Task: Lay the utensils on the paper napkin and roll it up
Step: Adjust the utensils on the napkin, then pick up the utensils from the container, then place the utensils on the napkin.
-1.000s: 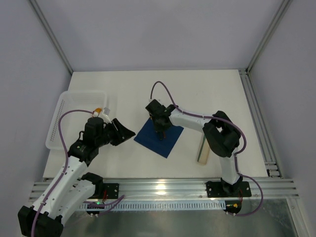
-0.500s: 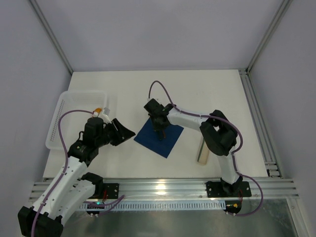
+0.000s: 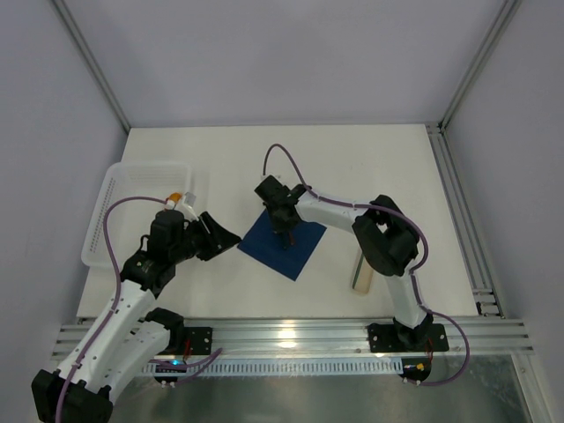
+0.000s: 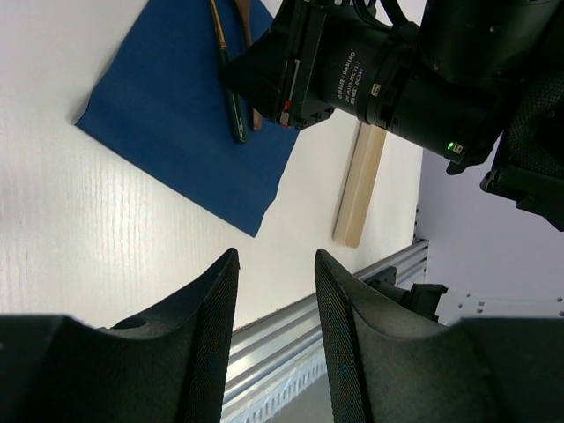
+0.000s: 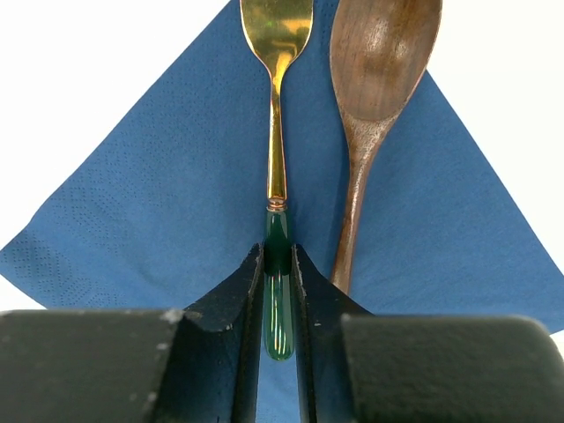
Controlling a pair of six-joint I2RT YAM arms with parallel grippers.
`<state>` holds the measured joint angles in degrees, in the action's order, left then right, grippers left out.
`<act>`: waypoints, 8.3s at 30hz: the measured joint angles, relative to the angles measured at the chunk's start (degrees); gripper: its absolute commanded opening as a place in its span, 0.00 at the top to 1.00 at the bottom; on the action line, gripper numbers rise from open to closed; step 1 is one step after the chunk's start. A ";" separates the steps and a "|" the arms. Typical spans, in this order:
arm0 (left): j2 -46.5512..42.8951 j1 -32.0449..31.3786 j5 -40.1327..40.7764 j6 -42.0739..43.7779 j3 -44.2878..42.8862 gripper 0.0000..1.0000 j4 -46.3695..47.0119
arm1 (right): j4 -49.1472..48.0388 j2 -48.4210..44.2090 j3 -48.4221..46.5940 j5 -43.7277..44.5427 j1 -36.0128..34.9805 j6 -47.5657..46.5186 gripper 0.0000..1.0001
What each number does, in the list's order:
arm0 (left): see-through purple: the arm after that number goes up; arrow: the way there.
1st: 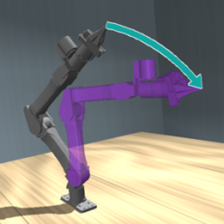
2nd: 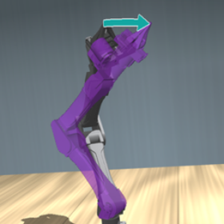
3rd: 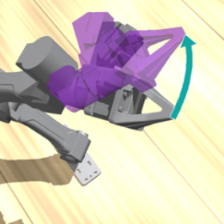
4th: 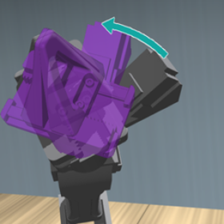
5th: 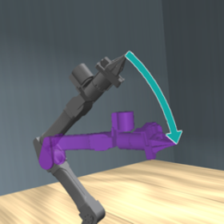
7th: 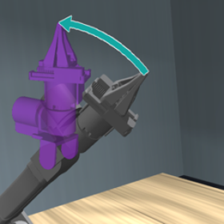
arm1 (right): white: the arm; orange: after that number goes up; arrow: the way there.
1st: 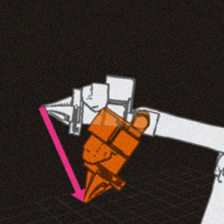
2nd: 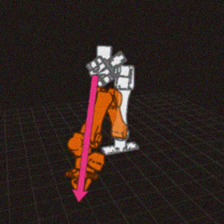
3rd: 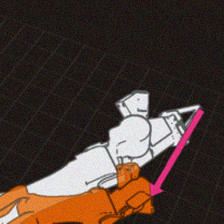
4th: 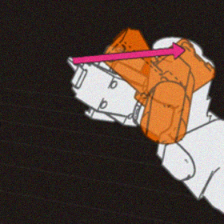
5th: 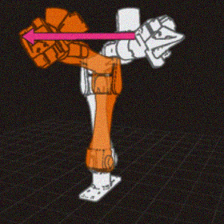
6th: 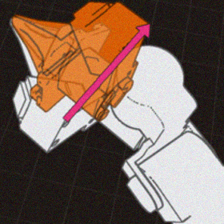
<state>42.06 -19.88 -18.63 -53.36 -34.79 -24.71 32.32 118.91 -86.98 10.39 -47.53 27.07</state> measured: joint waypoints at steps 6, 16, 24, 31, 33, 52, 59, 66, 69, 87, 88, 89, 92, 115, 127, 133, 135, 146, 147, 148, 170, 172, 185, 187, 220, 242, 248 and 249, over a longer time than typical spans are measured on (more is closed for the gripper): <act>-0.02 0.00 0.00 0.00 0.00 0.58 -0.02 | 0.83 0.35 -1.01 0.85 0.00 0.00 0.97; -0.37 0.00 0.00 0.00 0.00 0.58 -0.02 | 1.20 -0.79 -1.03 0.94 -0.07 1.60 0.97; -0.37 0.00 0.00 0.00 0.00 0.58 -0.02 | 1.11 -5.40 1.22 0.83 -0.74 3.30 0.96; -0.37 0.00 0.00 0.00 0.00 0.58 -0.02 | 0.68 -5.84 4.11 0.83 -1.01 4.50 0.96; -0.37 0.00 -0.02 0.00 0.00 0.57 -0.02 | 0.70 -5.84 5.09 0.83 -1.11 4.72 0.96; -0.72 0.00 -0.02 0.00 0.00 0.57 -0.04 | -0.59 -4.72 5.33 1.57 -1.16 4.55 0.96; -0.85 0.00 -0.02 0.02 0.00 0.57 -0.09 | -0.61 -3.37 4.59 1.55 -1.16 4.55 0.96; -1.20 0.00 -0.02 0.02 0.00 0.57 -0.48 | -0.68 -3.37 4.57 1.53 -1.16 4.50 0.77; -1.22 0.00 0.00 0.02 0.00 0.57 -0.46 | -0.70 -3.37 4.57 1.53 -1.16 4.33 0.67; -1.20 0.00 -0.39 0.00 0.00 0.57 -0.46 | 4.22 -21.27 7.32 8.52 0.87 2.62 0.64; -1.16 0.00 -0.48 0.00 0.00 0.57 -0.46 | 4.52 -23.67 9.01 8.72 1.86 2.67 0.66; -1.11 0.00 -0.52 0.02 0.00 0.56 -0.46 | 4.52 -26.14 11.19 9.05 3.17 2.82 0.66; -0.85 0.00 -0.70 0.02 0.00 0.56 -0.46 | 5.40 -32.48 18.29 9.53 7.39 3.61 0.66; 0.98 0.00 -2.32 0.02 0.00 0.57 -0.28 | 11.43 -49.05 44.44 10.67 15.08 16.04 0.71; 1.20 0.00 -2.38 0.31 -0.02 0.56 -0.37 | 5.11 -47.76 48.74 7.82 18.32 16.90 0.74; 1.20 0.00 -2.38 0.33 -0.02 0.56 -0.37 | 1.38 -46.40 49.09 6.01 19.39 16.83 0.74; 1.20 0.00 -2.38 0.33 -0.02 0.56 -0.39 | 0.48 -46.27 49.44 5.66 19.71 16.76 0.74; 1.22 0.00 -2.38 0.33 -0.02 0.56 -0.42 | -2.91 -43.58 51.06 4.66 21.94 16.28 0.75; 1.22 0.00 -2.38 0.33 -0.02 0.56 -0.42 | -3.15 -43.50 51.04 4.66 22.05 16.17 0.77; 1.20 0.00 -2.38 0.31 -0.02 0.56 -0.42 | -3.28 -43.39 51.04 4.68 22.14 16.06 0.78; 1.16 0.00 -2.12 0.17 -0.02 0.56 -0.42 | 2.73 -52.87 46.14 5.40 22.47 10.12 0.97; 0.98 0.00 -1.70 0.17 -0.02 0.56 -0.46 | 2.60 -53.88 44.00 4.24 21.97 8.98 0.96; -0.57 0.00 0.44 0.22 -0.02 0.57 -1.88 | -1.18 -26.47 13.11 -0.63 5.60 -0.09 0.97; -0.74 0.00 0.68 0.22 -0.02 0.56 -2.19 | -1.31 -21.77 9.01 -1.53 4.87 -1.49 0.96; -0.96 0.00 1.11 0.24 -0.02 0.56 -3.06 | -3.74 -1.20 -0.92 -2.49 -0.37 -0.59 0.96; -1.03 0.00 1.11 0.24 -0.02 0.56 -3.34 | -4.07 0.09 -0.50 -0.68 -0.42 1.55 0.96; -1.38 0.00 1.11 0.24 -0.02 0.56 -3.41 | -4.02 0.87 -0.48 -0.59 -0.42 1.60 0.96; -1.42 0.00 1.11 0.24 -0.02 0.56 -3.41 | -4.02 0.87 -0.48 -0.50 -0.42 1.62 0.96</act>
<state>40.64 -19.88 -17.52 -53.12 -34.81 -28.12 28.29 119.79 -87.46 9.89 -47.94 28.69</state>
